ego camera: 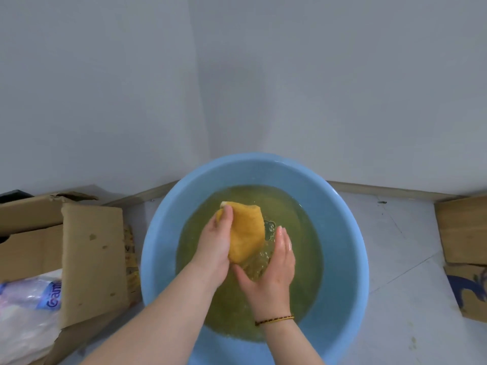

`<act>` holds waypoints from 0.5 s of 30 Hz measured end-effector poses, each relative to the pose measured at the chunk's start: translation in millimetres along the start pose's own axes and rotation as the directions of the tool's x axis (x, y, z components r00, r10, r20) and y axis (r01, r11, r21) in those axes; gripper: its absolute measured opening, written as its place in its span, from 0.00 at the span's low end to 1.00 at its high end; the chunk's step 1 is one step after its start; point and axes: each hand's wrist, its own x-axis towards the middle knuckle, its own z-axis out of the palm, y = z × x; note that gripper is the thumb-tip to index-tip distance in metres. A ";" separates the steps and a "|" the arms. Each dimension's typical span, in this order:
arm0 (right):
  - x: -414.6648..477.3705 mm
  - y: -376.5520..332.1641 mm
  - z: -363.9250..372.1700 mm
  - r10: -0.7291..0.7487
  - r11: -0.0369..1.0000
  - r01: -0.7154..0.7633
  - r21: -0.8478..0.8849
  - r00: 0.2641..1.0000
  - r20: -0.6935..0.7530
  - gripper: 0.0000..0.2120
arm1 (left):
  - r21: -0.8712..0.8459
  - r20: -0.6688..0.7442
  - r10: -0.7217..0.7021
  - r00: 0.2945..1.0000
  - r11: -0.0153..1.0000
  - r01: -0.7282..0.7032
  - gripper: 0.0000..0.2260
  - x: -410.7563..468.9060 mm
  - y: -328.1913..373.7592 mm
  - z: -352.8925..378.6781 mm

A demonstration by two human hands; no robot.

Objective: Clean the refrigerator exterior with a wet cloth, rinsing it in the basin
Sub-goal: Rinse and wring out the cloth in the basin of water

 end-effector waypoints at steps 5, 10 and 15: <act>12.9 5.5 -10.9 0.180 0.938 -0.282 0.203 0.894 0.410 0.49 | -0.034 0.117 -0.106 0.987 0.993 0.111 0.19 2.2 0.0 3.8; 30.7 16.5 -5.9 -0.150 0.970 0.183 -0.157 0.967 0.204 0.24 | -0.027 0.262 -0.249 0.932 0.964 0.265 0.22 10.5 8.8 0.1; 48.9 45.5 -7.0 -0.623 0.744 0.605 -0.282 0.782 0.035 0.07 | 0.331 0.408 -0.535 0.739 0.842 0.426 0.16 19.3 7.6 -12.9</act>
